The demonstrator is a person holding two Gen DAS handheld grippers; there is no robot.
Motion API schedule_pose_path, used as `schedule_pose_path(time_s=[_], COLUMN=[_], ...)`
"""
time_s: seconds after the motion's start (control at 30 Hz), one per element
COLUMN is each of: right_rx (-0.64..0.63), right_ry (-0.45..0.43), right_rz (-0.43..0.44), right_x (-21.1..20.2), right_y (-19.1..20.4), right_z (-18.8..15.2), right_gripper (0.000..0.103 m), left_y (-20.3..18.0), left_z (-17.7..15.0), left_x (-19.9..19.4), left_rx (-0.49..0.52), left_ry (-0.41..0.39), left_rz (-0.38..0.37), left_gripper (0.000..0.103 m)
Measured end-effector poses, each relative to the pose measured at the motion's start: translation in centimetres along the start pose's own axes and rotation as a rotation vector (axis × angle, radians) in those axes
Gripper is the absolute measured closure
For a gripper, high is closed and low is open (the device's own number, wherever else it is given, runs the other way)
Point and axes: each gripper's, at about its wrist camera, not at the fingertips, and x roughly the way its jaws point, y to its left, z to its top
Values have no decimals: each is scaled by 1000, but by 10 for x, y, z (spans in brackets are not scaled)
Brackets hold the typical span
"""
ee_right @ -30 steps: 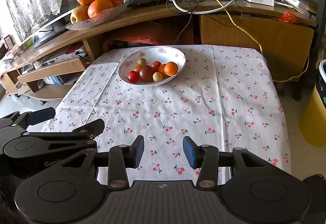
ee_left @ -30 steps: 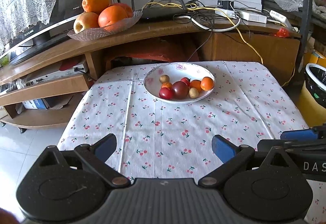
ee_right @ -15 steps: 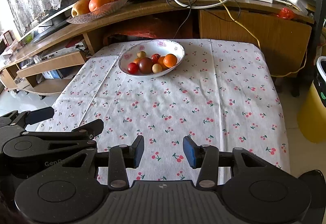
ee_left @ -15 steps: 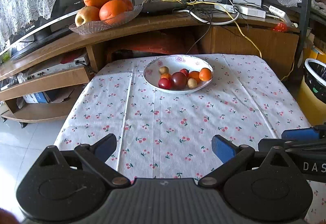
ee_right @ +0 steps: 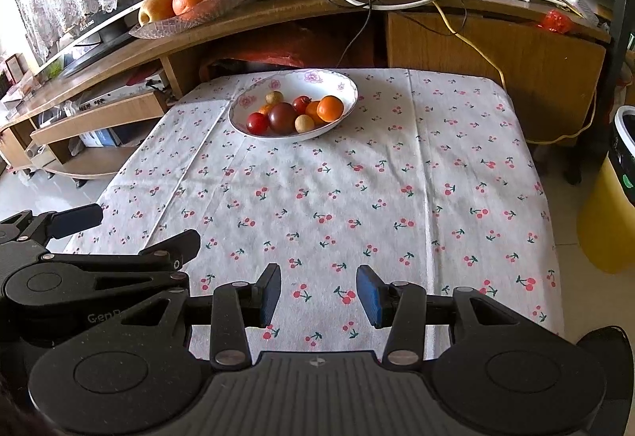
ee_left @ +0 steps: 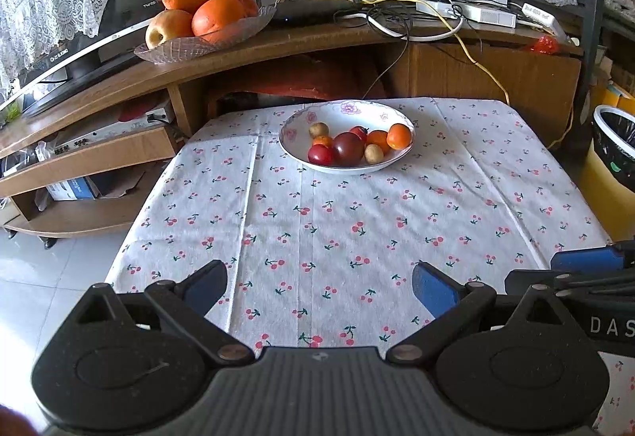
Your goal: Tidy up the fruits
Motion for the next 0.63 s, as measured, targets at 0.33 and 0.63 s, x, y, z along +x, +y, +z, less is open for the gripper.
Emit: schedule_pose_path(time_s=[0.33, 0.63], right_rx=[-3, -7], right_ry=[3, 1], right_rz=[0, 3], right_x=[0, -1], right_y=[2, 3], right_z=[-2, -3], right_gripper=[63, 63], left_y=[0, 1], left_z=[-2, -3], left_x=[-1, -3], left_rx=[6, 4], left_ry=[-2, -9], left_rz=[5, 6], left_gripper=[0, 0])
